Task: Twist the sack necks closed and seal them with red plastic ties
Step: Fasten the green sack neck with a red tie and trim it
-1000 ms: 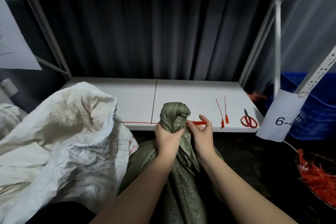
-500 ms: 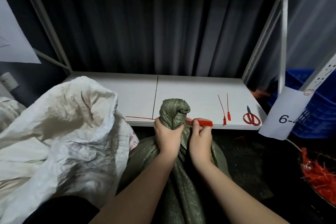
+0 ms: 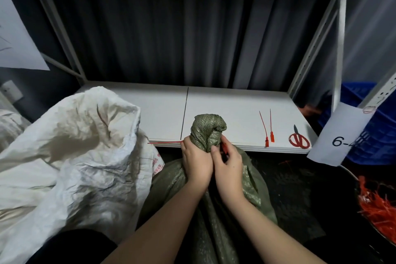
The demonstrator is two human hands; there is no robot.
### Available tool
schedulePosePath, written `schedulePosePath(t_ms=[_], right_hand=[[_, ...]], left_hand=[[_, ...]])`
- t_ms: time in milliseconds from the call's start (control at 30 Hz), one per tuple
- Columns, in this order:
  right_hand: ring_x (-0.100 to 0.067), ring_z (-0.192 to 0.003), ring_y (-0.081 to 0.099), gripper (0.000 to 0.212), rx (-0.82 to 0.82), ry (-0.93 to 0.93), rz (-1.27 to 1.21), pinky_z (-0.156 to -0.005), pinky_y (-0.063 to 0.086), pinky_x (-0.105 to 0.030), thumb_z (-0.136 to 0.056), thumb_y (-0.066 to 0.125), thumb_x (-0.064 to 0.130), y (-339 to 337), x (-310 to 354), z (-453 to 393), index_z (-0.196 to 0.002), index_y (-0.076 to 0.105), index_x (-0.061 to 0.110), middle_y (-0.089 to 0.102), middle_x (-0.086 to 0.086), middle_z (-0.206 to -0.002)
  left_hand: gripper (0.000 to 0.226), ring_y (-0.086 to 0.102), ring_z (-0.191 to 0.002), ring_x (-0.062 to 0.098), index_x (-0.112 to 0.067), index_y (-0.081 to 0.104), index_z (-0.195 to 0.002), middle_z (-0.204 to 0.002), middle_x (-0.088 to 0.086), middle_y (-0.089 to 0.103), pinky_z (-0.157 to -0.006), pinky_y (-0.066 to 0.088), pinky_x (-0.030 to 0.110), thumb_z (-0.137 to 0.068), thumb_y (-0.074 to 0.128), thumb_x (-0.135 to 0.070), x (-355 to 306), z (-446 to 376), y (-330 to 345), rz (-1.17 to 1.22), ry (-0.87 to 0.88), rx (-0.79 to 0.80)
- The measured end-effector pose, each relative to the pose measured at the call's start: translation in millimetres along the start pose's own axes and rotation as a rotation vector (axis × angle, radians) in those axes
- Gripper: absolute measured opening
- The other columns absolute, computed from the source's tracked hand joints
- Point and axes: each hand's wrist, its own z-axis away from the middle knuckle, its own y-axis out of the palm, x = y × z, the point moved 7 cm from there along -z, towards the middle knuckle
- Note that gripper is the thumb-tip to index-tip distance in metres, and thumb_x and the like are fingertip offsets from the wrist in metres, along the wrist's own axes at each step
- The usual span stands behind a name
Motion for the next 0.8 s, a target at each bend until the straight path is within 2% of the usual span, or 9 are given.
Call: schedulePosePath(t_ms=[33, 100, 167, 233, 367, 433, 567, 700, 800], right_hand=[[-0.023, -0.110, 0.055, 0.061, -0.007, 0.025, -0.037, -0.102, 0.042, -0.042, -0.077, 0.057, 0.049, 0.9, -6.1, -2.5, -0.130, 0.056, 0.018, 0.064, 0.003, -0.111], [-0.024, -0.103, 0.056, 0.062, -0.001, 0.036, -0.050, -0.096, 0.045, -0.046, -0.076, 0.055, 0.052, 3.8, -10.8, -4.2, -0.128, 0.058, 0.018, 0.064, -0.001, -0.105], [-0.021, -0.104, 0.056, 0.050, -0.009, 0.055, -0.071, -0.098, 0.045, -0.042, -0.083, 0.062, 0.039, 3.3, -11.1, -4.5, -0.128, 0.058, 0.016, 0.063, 0.001, -0.106], [-0.018, -0.114, 0.055, 0.040, -0.030, 0.100, -0.105, -0.104, 0.042, -0.038, -0.090, 0.063, 0.021, 1.7, -17.9, -8.9, -0.129, 0.058, 0.014, 0.061, 0.004, -0.114], [-0.017, -0.117, 0.056, 0.034, -0.078, 0.141, -0.121, -0.099, 0.041, -0.025, -0.093, 0.058, 0.015, -0.8, -26.6, -19.3, -0.126, 0.059, 0.007, 0.062, -0.004, -0.123], [-0.015, -0.116, 0.055, 0.033, -0.106, 0.133, -0.071, -0.096, 0.040, -0.023, -0.095, 0.056, 0.017, 0.3, -25.0, -18.2, -0.126, 0.059, 0.007, 0.061, -0.005, -0.125], [-0.026, -0.118, 0.053, 0.032, -0.162, 0.103, -0.007, -0.103, 0.039, -0.035, -0.096, 0.053, 0.016, 7.7, -22.3, -11.1, -0.126, 0.059, 0.007, 0.061, -0.010, -0.123], [-0.020, -0.109, 0.052, 0.033, -0.151, 0.069, -0.010, -0.094, 0.034, -0.021, -0.096, 0.051, 0.014, 10.9, -15.2, -8.0, -0.128, 0.058, 0.010, 0.049, -0.003, -0.110], [-0.012, -0.107, 0.048, 0.034, -0.100, 0.095, -0.074, -0.092, 0.030, -0.012, -0.096, 0.052, 0.012, 11.7, -14.2, -9.3, -0.129, 0.056, 0.009, 0.049, -0.006, -0.114]], left_hand=[[0.062, 0.051, -0.117, 0.034, -0.002, 0.045, -0.118, -0.124, 0.018, 0.048, -0.094, 0.043, 0.040, -0.072, 0.080, -0.024, -1.0, 0.7, -0.3, 0.000, 0.022, 0.023], [0.067, 0.048, -0.120, 0.033, 0.000, 0.042, -0.122, -0.125, 0.019, 0.045, -0.096, 0.041, 0.037, -0.071, 0.080, -0.023, -1.9, 1.8, -1.3, -0.006, 0.048, 0.092], [0.068, 0.045, -0.123, 0.032, 0.000, 0.039, -0.127, -0.127, 0.017, 0.042, -0.097, 0.038, 0.033, -0.075, 0.077, -0.022, -2.1, 3.3, -3.0, -0.051, 0.081, 0.182], [0.069, 0.041, -0.128, 0.029, -0.005, 0.035, -0.135, -0.130, 0.015, 0.041, -0.101, 0.033, 0.028, -0.079, 0.072, -0.020, -4.4, 8.2, -5.5, -0.106, 0.145, 0.280], [0.074, 0.034, -0.135, 0.024, -0.014, 0.019, -0.150, -0.143, 0.012, 0.039, -0.108, 0.026, 0.027, -0.086, 0.057, -0.015, -12.5, 22.5, -10.1, -0.247, 0.250, 0.428], [0.069, 0.040, -0.132, 0.024, -0.015, 0.018, -0.151, -0.144, 0.012, 0.042, -0.105, 0.029, 0.027, -0.089, 0.049, -0.013, -18.0, 26.3, -13.6, -0.297, 0.313, 0.414], [0.059, 0.047, -0.125, 0.025, -0.006, 0.018, -0.150, -0.142, 0.016, 0.045, -0.097, 0.031, 0.023, -0.095, 0.039, -0.009, -23.6, 29.2, -21.4, -0.428, 0.421, 0.307], [0.056, 0.041, -0.132, 0.024, -0.003, 0.014, -0.149, -0.150, 0.014, 0.033, -0.102, 0.025, 0.023, -0.098, 0.036, -0.009, -19.7, 28.0, -21.3, -0.462, 0.405, 0.291], [0.057, 0.043, -0.130, 0.026, -0.006, 0.019, -0.149, -0.146, 0.014, 0.039, -0.097, 0.028, 0.023, -0.096, 0.039, -0.010, -13.0, 21.8, -22.8, -0.423, 0.337, 0.253]])
